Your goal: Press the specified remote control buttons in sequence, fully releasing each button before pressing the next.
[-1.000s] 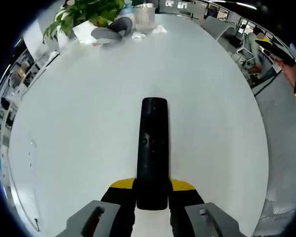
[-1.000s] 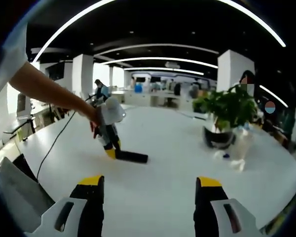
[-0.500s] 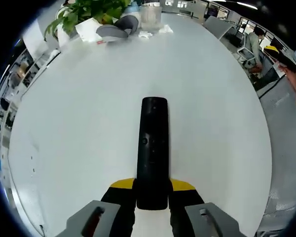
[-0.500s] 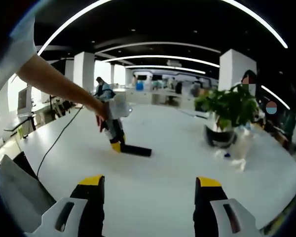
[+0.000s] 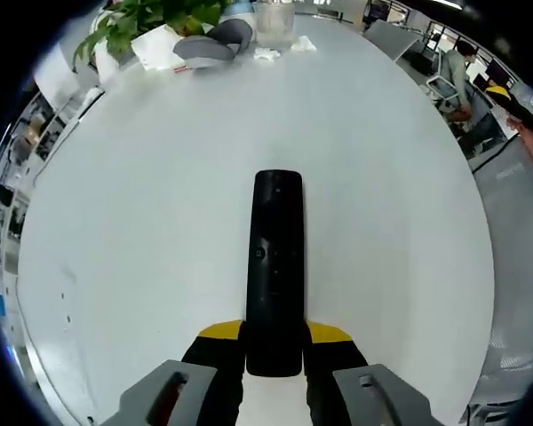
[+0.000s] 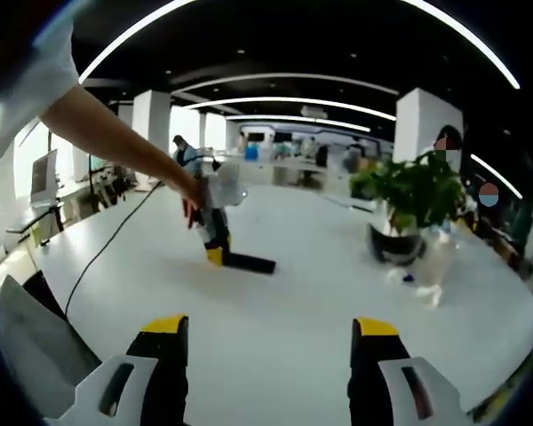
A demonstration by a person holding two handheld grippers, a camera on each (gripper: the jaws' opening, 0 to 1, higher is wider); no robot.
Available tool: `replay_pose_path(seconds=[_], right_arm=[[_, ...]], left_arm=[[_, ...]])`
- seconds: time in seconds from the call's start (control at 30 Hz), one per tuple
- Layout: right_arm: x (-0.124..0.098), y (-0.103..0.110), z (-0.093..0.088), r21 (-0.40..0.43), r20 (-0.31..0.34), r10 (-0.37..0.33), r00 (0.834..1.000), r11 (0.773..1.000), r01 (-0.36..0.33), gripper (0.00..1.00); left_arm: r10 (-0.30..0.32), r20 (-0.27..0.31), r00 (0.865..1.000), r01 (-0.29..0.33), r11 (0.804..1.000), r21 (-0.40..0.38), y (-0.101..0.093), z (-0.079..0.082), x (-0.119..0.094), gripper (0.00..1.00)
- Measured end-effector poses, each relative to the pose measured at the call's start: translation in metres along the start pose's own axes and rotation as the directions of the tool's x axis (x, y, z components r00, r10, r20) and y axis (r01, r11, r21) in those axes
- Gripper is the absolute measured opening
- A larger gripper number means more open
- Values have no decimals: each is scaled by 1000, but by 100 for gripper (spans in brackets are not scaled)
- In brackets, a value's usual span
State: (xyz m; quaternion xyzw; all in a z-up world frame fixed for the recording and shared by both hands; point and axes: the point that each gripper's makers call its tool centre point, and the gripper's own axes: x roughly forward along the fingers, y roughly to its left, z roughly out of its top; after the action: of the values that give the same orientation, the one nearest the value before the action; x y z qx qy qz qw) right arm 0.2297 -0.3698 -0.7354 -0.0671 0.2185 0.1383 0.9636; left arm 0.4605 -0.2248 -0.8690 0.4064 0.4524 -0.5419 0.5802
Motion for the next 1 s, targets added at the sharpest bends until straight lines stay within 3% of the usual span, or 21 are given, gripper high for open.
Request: replay_pose_path(seconds=[0.33,0.63,1.0], right_arm=[[0,0,-1,-5,-4,-4,1000,1000,4,73],[1,-2,-3,-10,-13,-12,1000,1000,12,73],[0,0,0,-7,-4,-6,1000,1000,6,74]], left_arm=[[-5,-21,1000,5,1000,16,17,1,0,24],[-8,-96,995,15,997,75,29,1,1,24],[8,-89,996,-2,997,71,30,1,0,25]])
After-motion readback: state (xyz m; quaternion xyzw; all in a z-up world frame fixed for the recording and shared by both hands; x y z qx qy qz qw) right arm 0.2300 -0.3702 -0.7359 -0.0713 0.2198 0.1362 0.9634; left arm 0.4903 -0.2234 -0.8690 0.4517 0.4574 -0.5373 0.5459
